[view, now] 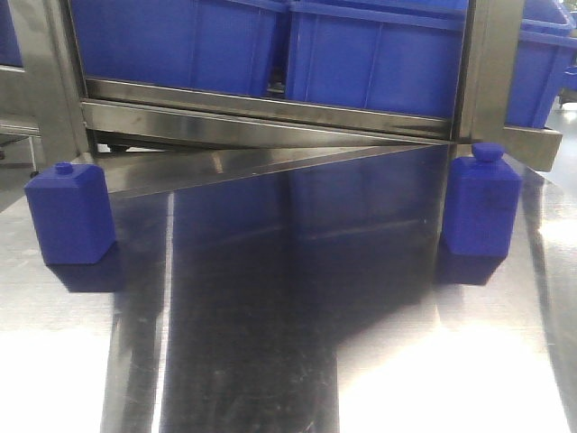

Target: Pick and sort blue part to right shelf

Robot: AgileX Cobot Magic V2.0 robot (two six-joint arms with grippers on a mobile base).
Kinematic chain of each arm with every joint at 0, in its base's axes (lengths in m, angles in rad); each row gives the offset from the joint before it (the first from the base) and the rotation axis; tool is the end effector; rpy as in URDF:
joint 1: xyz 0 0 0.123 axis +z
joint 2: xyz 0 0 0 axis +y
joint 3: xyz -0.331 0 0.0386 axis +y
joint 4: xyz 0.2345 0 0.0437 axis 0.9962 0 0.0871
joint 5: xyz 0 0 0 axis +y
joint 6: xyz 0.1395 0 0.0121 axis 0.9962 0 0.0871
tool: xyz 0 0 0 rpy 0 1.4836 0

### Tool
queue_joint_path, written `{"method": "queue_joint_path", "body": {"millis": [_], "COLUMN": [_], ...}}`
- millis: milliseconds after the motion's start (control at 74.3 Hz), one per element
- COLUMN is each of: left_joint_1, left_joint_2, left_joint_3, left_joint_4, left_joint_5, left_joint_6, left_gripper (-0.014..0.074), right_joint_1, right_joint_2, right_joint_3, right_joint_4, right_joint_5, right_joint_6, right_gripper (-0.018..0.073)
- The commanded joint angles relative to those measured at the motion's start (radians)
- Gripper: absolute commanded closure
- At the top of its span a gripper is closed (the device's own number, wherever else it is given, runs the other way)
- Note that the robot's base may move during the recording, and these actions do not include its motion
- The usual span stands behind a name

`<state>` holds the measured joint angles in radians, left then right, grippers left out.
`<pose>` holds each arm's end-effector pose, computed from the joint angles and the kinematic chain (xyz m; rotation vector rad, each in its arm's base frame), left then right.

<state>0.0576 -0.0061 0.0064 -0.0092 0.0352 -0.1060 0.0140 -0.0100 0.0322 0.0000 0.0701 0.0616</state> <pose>0.0431 0.0024 0.2104 -0.1308 1.5136 -0.0463 0.0441 0.0006 0.1960 0.0375 1.5758 0.0593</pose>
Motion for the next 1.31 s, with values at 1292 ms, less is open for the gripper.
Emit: {"method": "queue_joint_path", "body": {"millis": [1292], "left_joint_1": [-0.125], "left_joint_2": [0.619], "left_joint_3": [-0.780], "left_joint_4": [-0.045], "left_joint_5": [0.508], "left_joint_6": [0.074], "left_gripper": [0.0132], "right_joint_1": [-0.006], "right_joint_2": [-0.022], "right_joint_3": [-0.024], "right_joint_4": [0.000], "right_joint_5": [-0.090], "right_joint_6": [-0.004], "right_gripper": [0.0503]}}
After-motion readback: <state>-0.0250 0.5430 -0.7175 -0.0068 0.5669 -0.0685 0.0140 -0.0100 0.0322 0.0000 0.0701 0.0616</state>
